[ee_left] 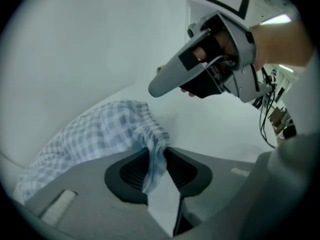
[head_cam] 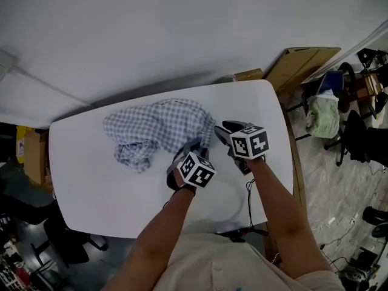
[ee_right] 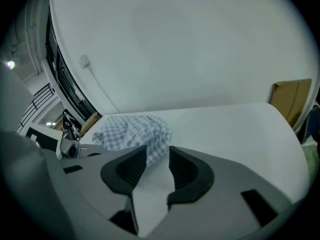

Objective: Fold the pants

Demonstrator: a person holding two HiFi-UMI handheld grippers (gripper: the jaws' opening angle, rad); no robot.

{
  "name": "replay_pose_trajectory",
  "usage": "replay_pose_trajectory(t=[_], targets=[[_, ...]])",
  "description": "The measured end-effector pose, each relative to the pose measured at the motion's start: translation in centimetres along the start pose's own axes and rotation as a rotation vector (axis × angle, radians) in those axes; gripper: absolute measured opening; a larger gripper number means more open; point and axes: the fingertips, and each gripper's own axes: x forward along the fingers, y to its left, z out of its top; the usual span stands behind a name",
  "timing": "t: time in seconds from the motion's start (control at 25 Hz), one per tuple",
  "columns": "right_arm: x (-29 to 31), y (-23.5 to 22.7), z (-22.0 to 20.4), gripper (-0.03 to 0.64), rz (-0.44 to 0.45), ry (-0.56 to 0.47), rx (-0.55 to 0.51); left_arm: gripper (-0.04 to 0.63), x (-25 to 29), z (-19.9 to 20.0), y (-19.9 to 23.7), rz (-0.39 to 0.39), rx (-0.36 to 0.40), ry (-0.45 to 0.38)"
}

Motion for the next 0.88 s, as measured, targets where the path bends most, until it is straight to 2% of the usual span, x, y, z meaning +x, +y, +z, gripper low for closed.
replay_pose_trajectory(t=[0.04,0.12,0.24,0.32,0.4,0.48,0.6,0.76,0.88], targets=[[0.0,-0.2,-0.1,0.147,0.002,0.004,0.006,0.107,-0.1,0.2,0.3,-0.007,-0.035,-0.013],[-0.2,-0.3,0.1,0.149,0.008,0.004,0.013,0.052,-0.6,0.7,1.1,-0.031,-0.153,-0.058],[-0.2,-0.2,0.4,0.158,0.007,0.008,-0.070,0.043,-1.3,1.0,2.7,-0.088,-0.370,-0.136],[-0.1,-0.1,0.3,0.169,-0.006,0.040,-0.169,0.041,-2.0,1.3,3.6,-0.112,-0.461,-0.176],[0.2,0.2,-0.2,0.170,0.010,0.077,-0.167,0.041,-2.8,1.7,4.6,-0.131,-0.533,-0.222],[0.8,0.9,-0.5,0.170,0.071,0.094,-0.025,0.041,-3.7,2.3,5.4,-0.150,-0.587,-0.271],[1.7,2.8,-0.7,0.191,0.228,0.093,0.299,0.041,-4.9,2.4,5.8,-0.175,-0.613,-0.309],[2.9,5.4,0.0,0.292,0.454,0.078,0.729,0.041,-5.8,2.4,6.1,-0.200,-0.656,-0.345],[4.1,5.6,-0.4,0.305,0.480,0.079,0.888,0.041,-6.4,2.7,6.4,-0.211,-0.666,-0.373]])
